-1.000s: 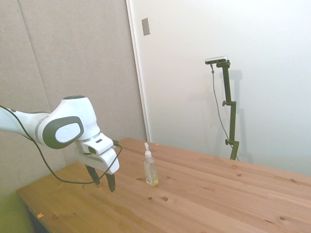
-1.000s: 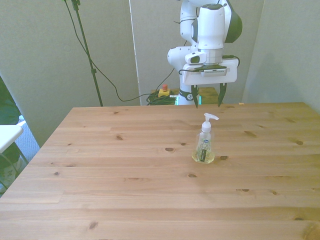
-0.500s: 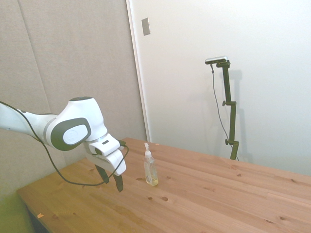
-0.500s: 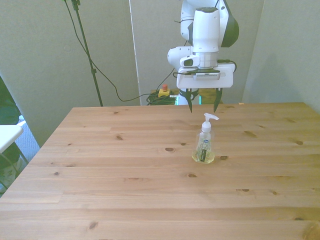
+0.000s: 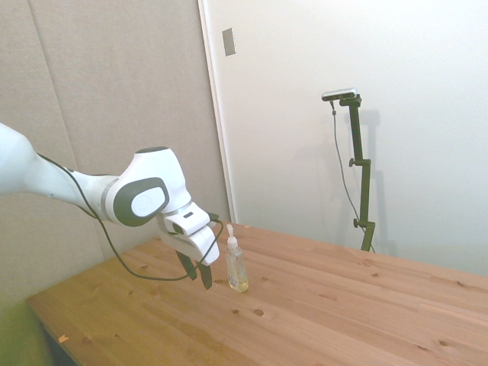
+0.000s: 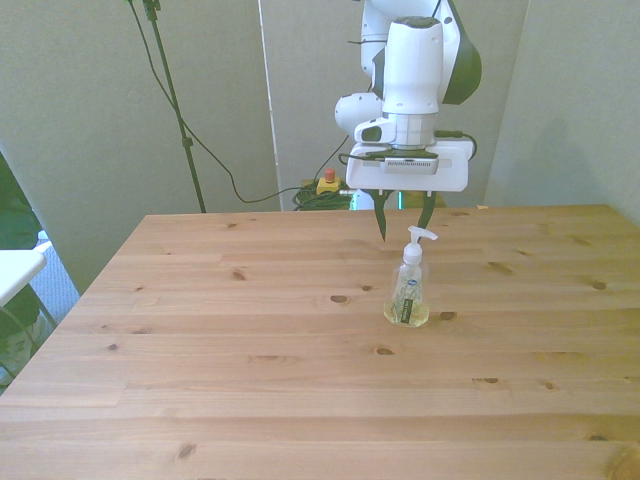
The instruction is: Knock down the sanitizer
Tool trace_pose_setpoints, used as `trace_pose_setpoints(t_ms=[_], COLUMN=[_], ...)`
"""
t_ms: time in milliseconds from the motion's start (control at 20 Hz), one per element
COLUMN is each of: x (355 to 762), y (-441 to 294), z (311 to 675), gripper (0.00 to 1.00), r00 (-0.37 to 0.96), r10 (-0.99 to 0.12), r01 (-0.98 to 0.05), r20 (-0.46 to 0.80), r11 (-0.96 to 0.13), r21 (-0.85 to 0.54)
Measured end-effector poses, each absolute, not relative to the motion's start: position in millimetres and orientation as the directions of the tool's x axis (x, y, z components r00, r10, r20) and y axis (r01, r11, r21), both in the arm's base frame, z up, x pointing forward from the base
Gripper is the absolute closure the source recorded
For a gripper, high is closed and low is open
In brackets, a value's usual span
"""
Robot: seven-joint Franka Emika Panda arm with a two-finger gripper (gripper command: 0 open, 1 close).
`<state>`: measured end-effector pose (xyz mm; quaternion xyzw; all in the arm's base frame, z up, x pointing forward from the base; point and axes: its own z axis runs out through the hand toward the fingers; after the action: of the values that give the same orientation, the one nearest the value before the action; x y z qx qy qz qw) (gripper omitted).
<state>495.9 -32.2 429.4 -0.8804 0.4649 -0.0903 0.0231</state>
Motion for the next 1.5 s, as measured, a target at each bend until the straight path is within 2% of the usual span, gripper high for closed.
trace_pose_setpoints(t_ms=[350, 950, 1500], x=[532, 565, 632], y=[-29, -38, -55], z=[420, 405, 411], gripper=[1.0, 1.0, 1.0], r00=[0.547, 0.515, 0.456], r10=[-0.826, -0.847, -0.877], r01=[-0.82, -0.843, -0.872], r20=[0.135, 0.133, 0.149], r11=[-0.561, -0.529, -0.474], r21=[-0.111, -0.1, -0.122])
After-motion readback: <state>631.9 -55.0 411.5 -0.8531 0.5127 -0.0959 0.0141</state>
